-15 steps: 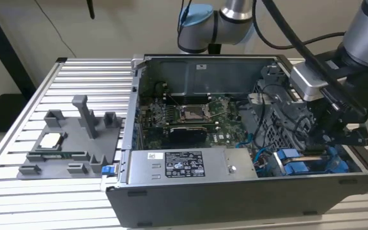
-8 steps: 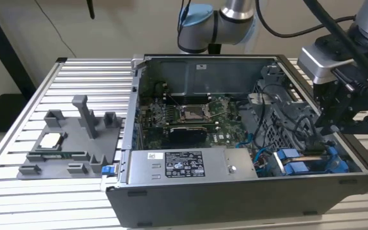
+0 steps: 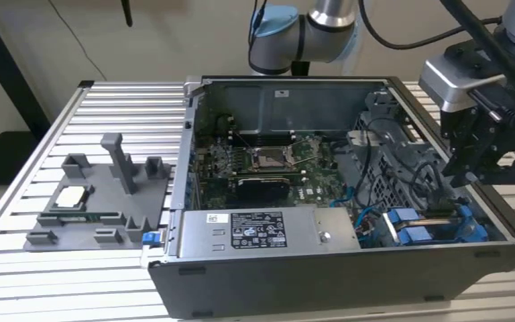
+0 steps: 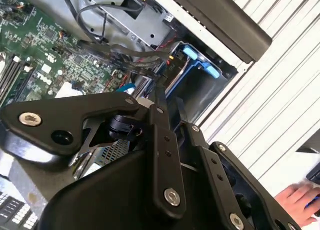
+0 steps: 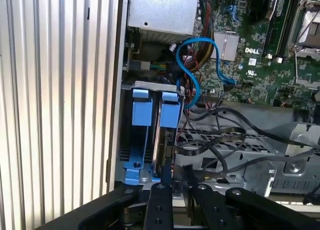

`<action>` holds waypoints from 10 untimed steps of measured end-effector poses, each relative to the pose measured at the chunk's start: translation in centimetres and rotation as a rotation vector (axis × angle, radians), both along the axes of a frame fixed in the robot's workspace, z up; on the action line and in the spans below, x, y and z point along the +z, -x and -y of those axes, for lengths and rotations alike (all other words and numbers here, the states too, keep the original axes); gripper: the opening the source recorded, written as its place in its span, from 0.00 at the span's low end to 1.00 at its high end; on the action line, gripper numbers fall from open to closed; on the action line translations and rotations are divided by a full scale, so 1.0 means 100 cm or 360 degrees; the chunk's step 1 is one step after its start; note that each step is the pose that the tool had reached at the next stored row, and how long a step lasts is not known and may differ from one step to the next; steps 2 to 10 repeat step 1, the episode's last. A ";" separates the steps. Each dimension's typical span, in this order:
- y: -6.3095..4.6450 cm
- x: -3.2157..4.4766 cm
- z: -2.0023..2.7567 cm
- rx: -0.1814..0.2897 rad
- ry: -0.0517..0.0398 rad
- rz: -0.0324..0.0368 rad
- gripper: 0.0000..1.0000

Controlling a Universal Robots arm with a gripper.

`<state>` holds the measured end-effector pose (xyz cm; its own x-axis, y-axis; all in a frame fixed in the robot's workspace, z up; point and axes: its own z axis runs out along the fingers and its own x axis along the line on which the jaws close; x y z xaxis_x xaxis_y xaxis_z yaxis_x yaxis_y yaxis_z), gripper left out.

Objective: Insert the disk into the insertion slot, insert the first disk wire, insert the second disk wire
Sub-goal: 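Insert the second disk wire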

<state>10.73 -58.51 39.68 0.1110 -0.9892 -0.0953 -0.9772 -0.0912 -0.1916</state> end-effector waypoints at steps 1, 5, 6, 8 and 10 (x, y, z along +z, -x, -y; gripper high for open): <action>0.000 0.0001 0.0000 0.0000 0.0000 0.0000 0.24; 0.000 0.0001 0.0000 0.0000 0.0000 0.0000 0.24; 0.000 0.0001 0.0000 0.0000 0.0000 0.0000 0.24; 0.000 0.0001 0.0000 0.0000 0.0000 0.0000 0.24; 0.000 0.0001 0.0000 0.0000 0.0000 0.0000 0.24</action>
